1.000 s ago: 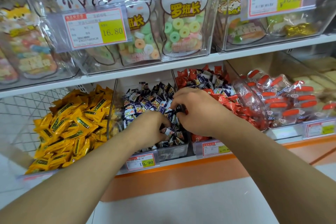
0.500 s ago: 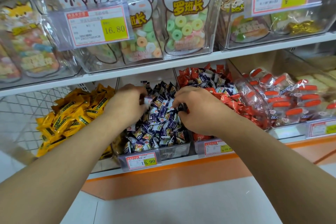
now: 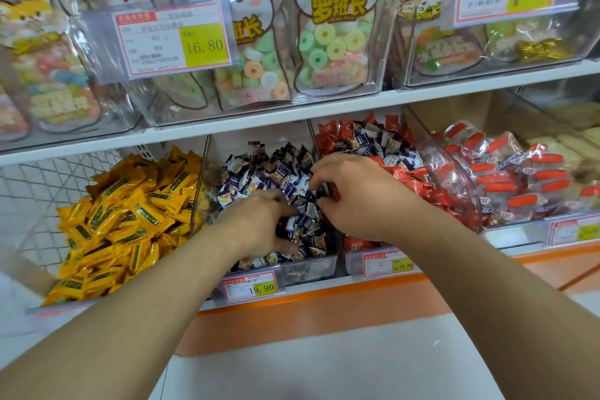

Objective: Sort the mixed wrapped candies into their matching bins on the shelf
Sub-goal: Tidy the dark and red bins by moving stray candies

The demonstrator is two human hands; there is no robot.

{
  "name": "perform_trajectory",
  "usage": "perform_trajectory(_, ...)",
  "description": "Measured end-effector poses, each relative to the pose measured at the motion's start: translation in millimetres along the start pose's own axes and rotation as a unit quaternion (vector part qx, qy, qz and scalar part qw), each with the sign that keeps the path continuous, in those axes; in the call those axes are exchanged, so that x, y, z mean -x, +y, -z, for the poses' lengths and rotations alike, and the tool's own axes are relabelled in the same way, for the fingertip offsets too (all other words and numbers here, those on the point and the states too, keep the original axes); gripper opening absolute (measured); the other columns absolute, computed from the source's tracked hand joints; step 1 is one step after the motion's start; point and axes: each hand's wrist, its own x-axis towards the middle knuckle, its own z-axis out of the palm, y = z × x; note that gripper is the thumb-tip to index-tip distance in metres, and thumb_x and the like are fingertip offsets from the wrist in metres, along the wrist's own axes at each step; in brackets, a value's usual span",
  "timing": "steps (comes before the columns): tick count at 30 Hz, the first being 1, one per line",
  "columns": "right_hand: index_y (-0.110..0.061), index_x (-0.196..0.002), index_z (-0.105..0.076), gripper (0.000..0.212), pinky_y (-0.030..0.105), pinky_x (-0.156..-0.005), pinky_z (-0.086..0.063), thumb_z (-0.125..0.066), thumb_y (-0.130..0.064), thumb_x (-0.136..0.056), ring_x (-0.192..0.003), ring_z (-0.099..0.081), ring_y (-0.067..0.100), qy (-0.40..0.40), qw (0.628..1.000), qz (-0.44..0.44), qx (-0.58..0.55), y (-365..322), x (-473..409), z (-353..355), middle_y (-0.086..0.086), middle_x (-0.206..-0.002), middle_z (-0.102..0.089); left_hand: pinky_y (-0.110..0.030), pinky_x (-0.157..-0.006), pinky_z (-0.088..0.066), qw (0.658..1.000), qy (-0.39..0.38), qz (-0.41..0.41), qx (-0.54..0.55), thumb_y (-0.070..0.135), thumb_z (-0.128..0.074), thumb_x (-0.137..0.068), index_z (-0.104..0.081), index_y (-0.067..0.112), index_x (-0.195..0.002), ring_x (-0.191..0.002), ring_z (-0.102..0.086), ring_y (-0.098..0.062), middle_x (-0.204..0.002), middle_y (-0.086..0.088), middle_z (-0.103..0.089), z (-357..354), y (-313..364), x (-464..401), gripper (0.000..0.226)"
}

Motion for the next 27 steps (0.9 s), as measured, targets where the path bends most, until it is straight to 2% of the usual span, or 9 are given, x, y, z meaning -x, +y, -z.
perform_trajectory(4,-0.022,-0.116,-0.072,0.025,0.041,-0.115,-0.040,-0.066,-0.020,-0.092,-0.132,-0.052,0.017,0.002,1.000,0.003,0.006,1.7,0.1,-1.3,-0.008,-0.140,-0.058,-0.042,-0.110,-0.045,0.999,0.008,0.036,0.014,0.071,-0.082,-0.067,-0.044,0.039,-0.153,-0.137,-0.043,-0.018,-0.148,0.012,-0.039,2.5,-8.7,-3.0,0.100)
perform_trajectory(10,-0.021,-0.116,-0.072,0.024,0.042,-0.114,-0.042,-0.066,-0.019,-0.092,-0.130,-0.054,0.018,0.000,1.000,0.000,0.001,1.7,0.0,-1.0,-0.008,-0.140,-0.057,-0.039,-0.113,-0.043,0.996,0.047,0.052,0.052,0.054,-0.089,-0.069,-0.043,0.032,-0.155,-0.137,-0.046,-0.019,-0.149,0.011,-0.041,5.2,-11.2,-2.0,0.100)
perform_trajectory(13,-0.021,-0.117,-0.071,0.025,0.043,-0.115,-0.040,-0.065,-0.020,-0.093,-0.131,-0.053,0.018,-0.002,1.000,0.003,0.003,1.8,0.8,-0.3,-0.008,-0.141,-0.057,-0.042,-0.117,-0.040,0.994,0.082,0.058,0.039,0.042,-0.089,-0.075,-0.048,0.034,-0.151,-0.141,-0.044,-0.022,-0.155,0.008,-0.041,5.0,-13.0,-2.1,0.087)
perform_trajectory(15,-0.021,-0.117,-0.071,0.025,0.044,-0.116,-0.039,-0.064,-0.020,-0.093,-0.131,-0.053,0.018,-0.004,1.000,0.003,0.005,1.7,0.6,0.1,-0.008,-0.141,-0.057,-0.039,-0.114,-0.043,0.992,0.088,0.054,0.074,0.036,-0.089,-0.078,-0.056,0.035,-0.144,-0.136,-0.049,-0.020,-0.150,0.008,-0.048,5.6,-11.6,1.2,0.074)
perform_trajectory(19,-0.021,-0.118,-0.070,0.027,0.044,-0.114,-0.041,-0.065,-0.020,-0.092,-0.130,-0.053,0.020,-0.009,1.000,0.000,0.006,0.9,-1.0,0.4,-0.006,-0.141,-0.057,-0.024,-0.091,-0.053,0.977,0.146,0.001,0.155,0.019,-0.074,-0.092,-0.072,0.035,-0.118,-0.103,-0.063,-0.007,-0.118,0.013,-0.066,8.8,0.5,9.4,0.030)
perform_trajectory(21,-0.021,-0.117,-0.070,0.026,0.044,-0.111,-0.044,-0.065,-0.020,-0.091,-0.128,-0.054,0.022,-0.012,1.000,-0.003,0.002,0.5,-2.0,-0.1,-0.005,-0.138,-0.058,-0.017,-0.067,-0.051,0.980,0.091,0.000,0.178,0.017,-0.063,-0.098,-0.073,0.036,-0.114,-0.077,-0.063,0.000,-0.100,0.014,-0.069,7.3,8.2,10.4,0.026)
perform_trajectory(22,-0.021,-0.116,-0.070,0.025,0.044,-0.110,-0.045,-0.065,-0.019,-0.091,-0.127,-0.055,0.023,-0.011,1.000,-0.004,0.001,0.4,-1.9,-0.2,-0.005,-0.138,-0.058,-0.017,-0.062,-0.050,0.984,0.045,0.001,0.173,0.021,-0.061,-0.099,-0.071,0.036,-0.117,-0.073,-0.063,-0.001,-0.098,0.013,-0.070,4.9,10.8,9.6,0.026)
perform_trajectory(25,-0.020,-0.115,-0.071,0.024,0.044,-0.109,-0.046,-0.065,-0.018,-0.091,-0.126,-0.056,0.022,-0.010,1.000,-0.001,0.003,-0.5,-1.1,-0.2,-0.005,-0.137,-0.059,-0.026,-0.086,-0.055,0.992,-0.027,0.008,0.120,0.032,-0.066,-0.098,-0.060,0.038,-0.139,-0.104,-0.067,-0.012,-0.122,0.010,-0.070,2.4,10.6,6.4,0.042)
perform_trajectory(27,-0.020,-0.115,-0.071,0.024,0.044,-0.109,-0.046,-0.064,-0.018,-0.092,-0.126,-0.056,0.021,-0.007,1.000,0.000,0.001,-0.3,-0.5,-0.6,-0.005,-0.137,-0.059,-0.027,-0.090,-0.053,0.992,-0.048,0.025,0.111,0.037,-0.073,-0.093,-0.043,0.040,-0.153,-0.111,-0.064,-0.016,-0.136,0.009,-0.064,6.3,6.4,3.9,0.067)
